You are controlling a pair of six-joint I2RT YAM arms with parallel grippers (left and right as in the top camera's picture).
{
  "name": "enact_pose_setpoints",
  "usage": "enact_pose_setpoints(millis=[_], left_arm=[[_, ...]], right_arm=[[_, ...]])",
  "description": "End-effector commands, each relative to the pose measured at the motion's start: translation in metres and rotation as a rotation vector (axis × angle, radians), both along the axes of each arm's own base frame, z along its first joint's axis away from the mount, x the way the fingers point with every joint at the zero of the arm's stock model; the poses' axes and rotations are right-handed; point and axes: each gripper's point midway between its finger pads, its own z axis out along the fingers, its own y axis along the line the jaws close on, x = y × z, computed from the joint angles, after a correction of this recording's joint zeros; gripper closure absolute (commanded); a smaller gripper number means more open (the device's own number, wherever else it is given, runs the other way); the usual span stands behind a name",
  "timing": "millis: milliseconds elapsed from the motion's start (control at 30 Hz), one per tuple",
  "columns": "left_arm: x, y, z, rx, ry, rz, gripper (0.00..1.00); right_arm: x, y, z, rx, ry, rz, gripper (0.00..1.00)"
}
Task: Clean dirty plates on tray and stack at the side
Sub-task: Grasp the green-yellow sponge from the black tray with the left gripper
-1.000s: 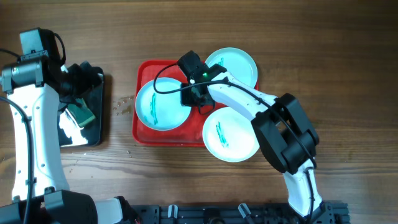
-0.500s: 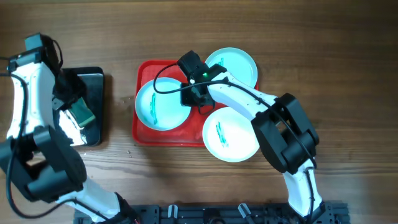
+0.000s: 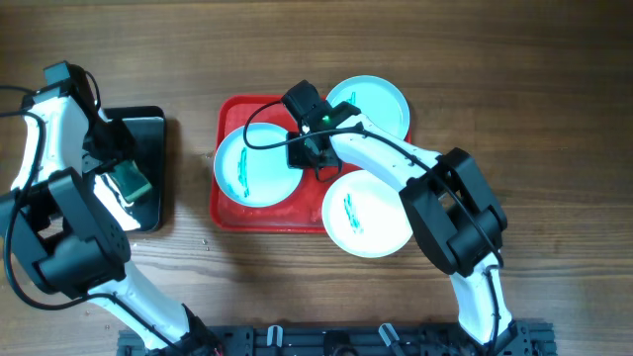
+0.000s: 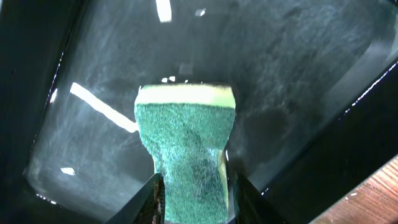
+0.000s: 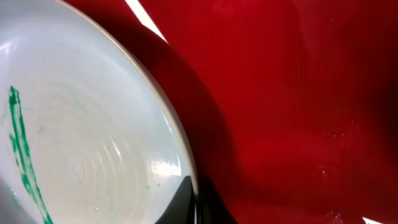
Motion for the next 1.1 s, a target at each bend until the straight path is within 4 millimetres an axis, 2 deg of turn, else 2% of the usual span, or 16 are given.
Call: enact_pose_setpoints(millis=[0, 133, 233, 400, 433, 467, 567, 633, 700, 733, 833, 867, 933, 1000, 1067], left_arm=[[-0.008, 0.001, -0.015, 0.003, 0.037, -0.019, 0.69], [-0.026, -0.006, -0.037, -0.016, 0.081, -0.014, 0.71], [-0.038, -0.012, -0.048, -0.031, 0.114, -0.011, 0.77], [-0.036, -0.010, -0.073, -0.004, 0.052, -0.010, 0.79], [-0.036, -0.011, -0.076, -0.002, 0.047, -0.010, 0.85], [-0.036, -0.011, -0.077, -0.002, 0.047, -0.010, 0.96], [-0.031, -0.013, -0.076, -0.017, 0.025, -0.013, 0.96], [-0.012, -0.022, -0.061, -0.079, -0.044, -0.020, 0.96], [0.008, -0.027, -0.034, -0.121, -0.129, -0.031, 0.96], [0.018, -0.029, -0.013, -0.135, -0.179, -0.040, 0.96], [0.035, -0.043, 0.033, -0.152, -0.274, -0.117, 0.96], [0.037, -0.050, 0.042, -0.149, -0.294, -0.150, 0.96], [0.041, -0.069, 0.058, -0.142, -0.322, -0.207, 0.96], [0.041, -0.085, 0.058, -0.126, -0.302, -0.260, 0.96], [0.033, -0.074, 0.052, -0.039, -0.234, -0.245, 0.96]], right_arm=[[-0.004, 0.003, -0.014, -0.012, 0.021, 0.021, 0.96], [-0.003, 0.003, -0.014, -0.011, 0.020, 0.021, 0.96], [-0.003, 0.003, -0.014, -0.010, 0.018, 0.021, 0.96], [-0.002, 0.003, -0.014, -0.009, 0.016, 0.021, 0.96], [-0.002, 0.004, -0.014, -0.008, 0.015, 0.021, 0.96], [-0.002, 0.004, -0.014, -0.007, 0.014, 0.021, 0.96], [0.000, 0.005, -0.013, -0.002, 0.008, 0.021, 0.96], [0.002, 0.004, -0.013, 0.002, 0.003, 0.016, 0.96], [0.006, 0.000, -0.011, 0.005, 0.002, 0.004, 0.96], [0.008, -0.001, -0.009, 0.028, 0.013, 0.015, 0.96], [0.012, -0.007, -0.006, 0.086, 0.049, 0.029, 0.96], [0.013, -0.009, -0.006, 0.090, 0.054, 0.025, 0.96], [0.014, -0.012, -0.006, 0.099, 0.065, 0.021, 0.96], [0.012, -0.011, -0.005, 0.106, 0.068, 0.045, 0.96], [0.011, -0.012, -0.005, 0.104, 0.069, 0.049, 0.96]])
